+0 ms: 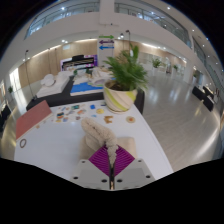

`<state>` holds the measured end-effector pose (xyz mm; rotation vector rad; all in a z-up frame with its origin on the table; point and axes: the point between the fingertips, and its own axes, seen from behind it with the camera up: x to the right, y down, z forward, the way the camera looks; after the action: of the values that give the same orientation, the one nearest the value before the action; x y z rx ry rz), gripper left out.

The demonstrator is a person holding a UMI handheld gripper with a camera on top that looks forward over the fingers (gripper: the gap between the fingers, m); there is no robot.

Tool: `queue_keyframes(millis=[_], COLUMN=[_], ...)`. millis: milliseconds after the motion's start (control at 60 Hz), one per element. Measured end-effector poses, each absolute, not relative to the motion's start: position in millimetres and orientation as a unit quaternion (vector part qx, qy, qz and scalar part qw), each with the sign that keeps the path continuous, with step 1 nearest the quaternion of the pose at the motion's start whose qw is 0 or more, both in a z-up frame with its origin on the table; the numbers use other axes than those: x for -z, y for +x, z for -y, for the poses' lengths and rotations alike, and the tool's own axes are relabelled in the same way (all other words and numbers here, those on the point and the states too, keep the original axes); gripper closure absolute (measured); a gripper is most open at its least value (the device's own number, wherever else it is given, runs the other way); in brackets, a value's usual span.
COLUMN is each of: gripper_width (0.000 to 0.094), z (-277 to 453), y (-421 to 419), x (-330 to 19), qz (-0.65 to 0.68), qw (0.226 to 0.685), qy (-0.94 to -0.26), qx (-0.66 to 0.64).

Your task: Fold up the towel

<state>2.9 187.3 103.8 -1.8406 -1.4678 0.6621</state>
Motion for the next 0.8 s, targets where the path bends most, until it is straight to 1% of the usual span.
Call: queue_keyframes(millis=[33, 50, 67, 150, 200, 233, 283, 333, 467, 550, 650, 733, 800], gripper_width=[0.0902, 0.0886, 0.0833, 0.0354, 0.0066, 0.0114, 0.0079, 0.0083, 0.0088, 0.0083, 0.0087, 0.0083, 0.0088], z=[-205.3, -212.7, -220.2, -255.4, -269.2, -276.4, -282.3, -277.8, -254.0, -235.3, -211.1, -194.0, -183.4], y=[3.3, 3.1, 3.0, 11.4, 18.9, 25.3, 42.0, 60.7, 141.9, 191.2, 235.8, 252.9, 258.5], x=[-94.6, -90.1, -84.2, -55.0, -48.6, -51.1, -65.1, -84.2, -146.8, -178.3, -201.7, -210.0, -210.1], qz=[0.561, 0.562, 0.564, 0.576, 0.579, 0.575, 0.568, 0.567, 0.567, 0.56, 0.562, 0.566, 0.563], qw=[0.343, 0.345, 0.347, 0.347, 0.343, 0.344, 0.34, 0.334, 0.32, 0.311, 0.302, 0.294, 0.282], qy=[-0.71, -0.71, -0.708, -0.709, -0.713, -0.716, -0.722, -0.723, -0.731, -0.742, -0.743, -0.741, -0.744], qx=[-0.252, -0.249, -0.244, -0.212, -0.198, -0.195, -0.201, -0.211, -0.206, -0.196, -0.2, -0.21, -0.224])
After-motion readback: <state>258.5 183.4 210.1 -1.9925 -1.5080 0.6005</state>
